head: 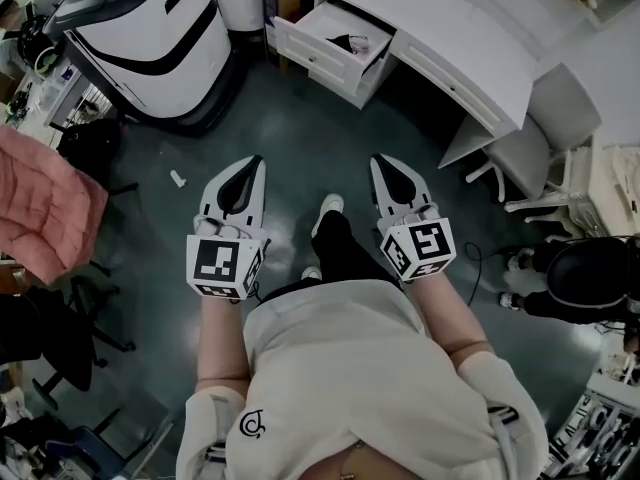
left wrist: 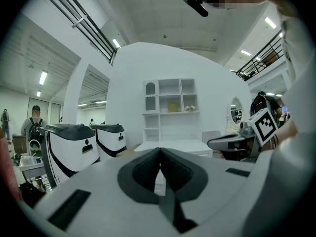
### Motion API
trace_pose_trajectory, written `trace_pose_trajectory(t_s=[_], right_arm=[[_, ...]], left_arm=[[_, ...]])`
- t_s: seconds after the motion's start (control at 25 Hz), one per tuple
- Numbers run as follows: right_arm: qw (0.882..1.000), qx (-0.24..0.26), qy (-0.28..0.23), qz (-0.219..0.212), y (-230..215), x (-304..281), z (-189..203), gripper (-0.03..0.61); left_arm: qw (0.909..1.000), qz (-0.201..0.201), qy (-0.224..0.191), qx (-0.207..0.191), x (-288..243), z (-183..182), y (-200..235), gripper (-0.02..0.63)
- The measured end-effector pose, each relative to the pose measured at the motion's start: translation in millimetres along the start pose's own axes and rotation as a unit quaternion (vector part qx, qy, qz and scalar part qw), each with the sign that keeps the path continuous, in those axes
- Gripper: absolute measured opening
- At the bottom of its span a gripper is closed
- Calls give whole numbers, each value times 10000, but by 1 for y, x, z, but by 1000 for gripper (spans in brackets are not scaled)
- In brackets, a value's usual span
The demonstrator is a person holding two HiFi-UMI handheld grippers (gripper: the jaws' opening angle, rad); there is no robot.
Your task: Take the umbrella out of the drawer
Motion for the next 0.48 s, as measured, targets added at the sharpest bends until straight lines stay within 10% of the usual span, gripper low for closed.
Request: trace_pose_trajectory(t_s=[0.48], right_arm=[[9998,-105,12,-164,-69,-145,-8,6]], left_arm=[[9998,-113,137,60,-128,11,72,12]])
Point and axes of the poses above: the fingertips, and each gripper's own axes: x backward along the fingers, y to its left, z out of its underside, the point moved 2 cm from there along x, backward along the fingers, and after that the axes turned 8 degrees about -x, right-handed, at the moved point
